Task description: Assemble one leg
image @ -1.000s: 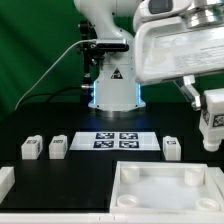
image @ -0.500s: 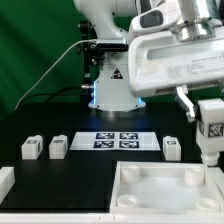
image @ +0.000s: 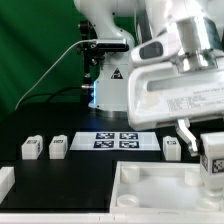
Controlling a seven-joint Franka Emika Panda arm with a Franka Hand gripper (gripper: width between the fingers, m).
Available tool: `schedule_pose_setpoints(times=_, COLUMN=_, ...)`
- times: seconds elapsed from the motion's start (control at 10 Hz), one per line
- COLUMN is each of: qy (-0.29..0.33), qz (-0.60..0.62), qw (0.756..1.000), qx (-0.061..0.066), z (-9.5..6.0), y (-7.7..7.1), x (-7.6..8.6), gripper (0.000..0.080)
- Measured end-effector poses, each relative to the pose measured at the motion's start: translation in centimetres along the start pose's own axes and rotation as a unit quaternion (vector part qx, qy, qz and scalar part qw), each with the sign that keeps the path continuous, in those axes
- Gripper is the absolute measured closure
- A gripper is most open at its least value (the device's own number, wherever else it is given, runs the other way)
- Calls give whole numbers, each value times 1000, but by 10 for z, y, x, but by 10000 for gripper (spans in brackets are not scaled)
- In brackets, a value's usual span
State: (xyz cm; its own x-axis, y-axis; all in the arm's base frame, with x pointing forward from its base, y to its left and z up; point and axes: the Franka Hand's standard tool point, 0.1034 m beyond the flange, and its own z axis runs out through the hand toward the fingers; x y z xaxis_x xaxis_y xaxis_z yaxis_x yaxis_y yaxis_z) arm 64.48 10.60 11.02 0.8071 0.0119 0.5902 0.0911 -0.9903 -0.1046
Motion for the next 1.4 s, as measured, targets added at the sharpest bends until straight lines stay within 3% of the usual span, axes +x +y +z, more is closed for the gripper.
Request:
schedule_pose_setpoints(times=0.3, qy=-7, qz=-4, qw=1000, qx=2, z=2, y=-7, x=-14, gripper=506)
schedule_pose_setpoints(times=0.9, qy=-13, qz=-5, qw=1000, qx=-1, z=4, y=1, x=-22, gripper=506)
schedule_pose_setpoints(times=1.4, qy=-9, qz=-1, qw=1000, qx=-1, z=14, y=-5, x=-37, gripper=506)
